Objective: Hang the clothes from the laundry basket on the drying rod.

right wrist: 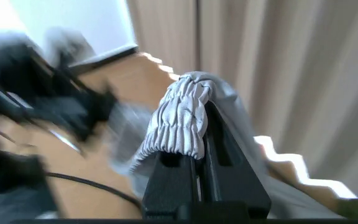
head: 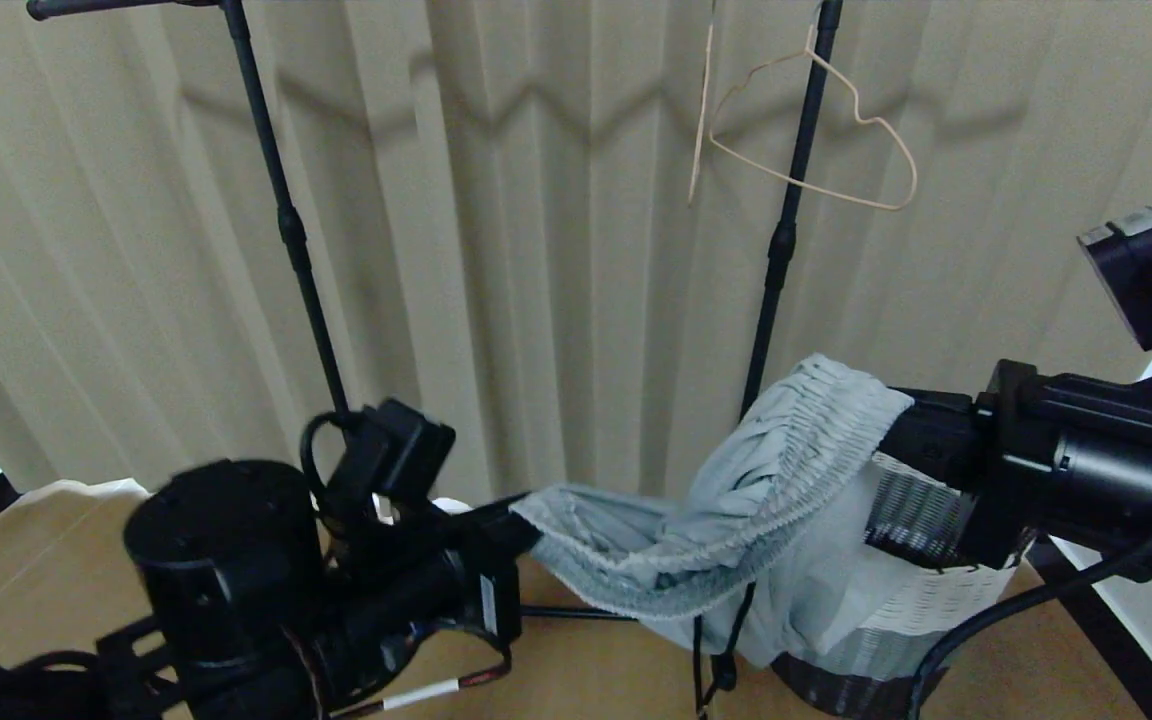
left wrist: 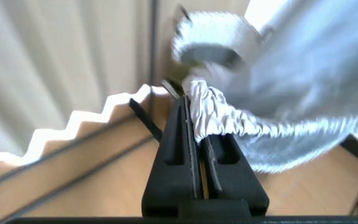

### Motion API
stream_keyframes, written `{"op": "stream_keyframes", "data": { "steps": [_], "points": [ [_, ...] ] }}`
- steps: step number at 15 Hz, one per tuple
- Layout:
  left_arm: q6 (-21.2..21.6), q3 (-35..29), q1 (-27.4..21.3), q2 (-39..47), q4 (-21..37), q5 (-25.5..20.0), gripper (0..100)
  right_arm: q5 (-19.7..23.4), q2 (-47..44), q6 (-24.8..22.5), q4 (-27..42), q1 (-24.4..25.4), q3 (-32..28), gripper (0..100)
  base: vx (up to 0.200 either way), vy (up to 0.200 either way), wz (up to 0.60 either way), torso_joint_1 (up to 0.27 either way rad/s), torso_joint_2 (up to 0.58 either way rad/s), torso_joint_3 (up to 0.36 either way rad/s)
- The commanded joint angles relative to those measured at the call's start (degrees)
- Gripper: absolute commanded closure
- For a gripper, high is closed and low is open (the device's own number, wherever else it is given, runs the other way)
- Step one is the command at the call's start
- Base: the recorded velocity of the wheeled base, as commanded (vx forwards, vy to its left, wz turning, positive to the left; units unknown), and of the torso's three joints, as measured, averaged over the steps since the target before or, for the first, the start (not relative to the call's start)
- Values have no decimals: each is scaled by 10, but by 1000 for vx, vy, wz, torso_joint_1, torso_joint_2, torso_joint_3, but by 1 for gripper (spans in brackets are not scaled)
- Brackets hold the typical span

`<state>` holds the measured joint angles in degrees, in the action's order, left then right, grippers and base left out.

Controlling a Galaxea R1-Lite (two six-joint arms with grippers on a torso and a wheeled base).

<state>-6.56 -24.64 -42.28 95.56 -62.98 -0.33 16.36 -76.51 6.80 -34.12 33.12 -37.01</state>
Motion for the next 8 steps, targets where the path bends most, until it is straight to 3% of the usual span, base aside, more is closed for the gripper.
{"op": "stream_keyframes", "data": {
  "steps": [1,2,5,8],
  "points": [
    [3,-145,55,-180,188,-1,100,-1,-44,-18,-24,-28,1,100,0,0,0,0,0,0],
    [4,-189,61,-206,247,-1,100,-1,-53,-18,-39,-29,0,100,0,0,0,0,0,0],
    [8,-281,69,-260,347,-2,100,-1,-62,-19,-65,-29,-8,100,0,0,0,0,0,0],
    [36,-338,69,-281,402,-2,100,0,-71,-19,-96,-30,-21,100,0,0,0,0,0,0]
  ]
}}
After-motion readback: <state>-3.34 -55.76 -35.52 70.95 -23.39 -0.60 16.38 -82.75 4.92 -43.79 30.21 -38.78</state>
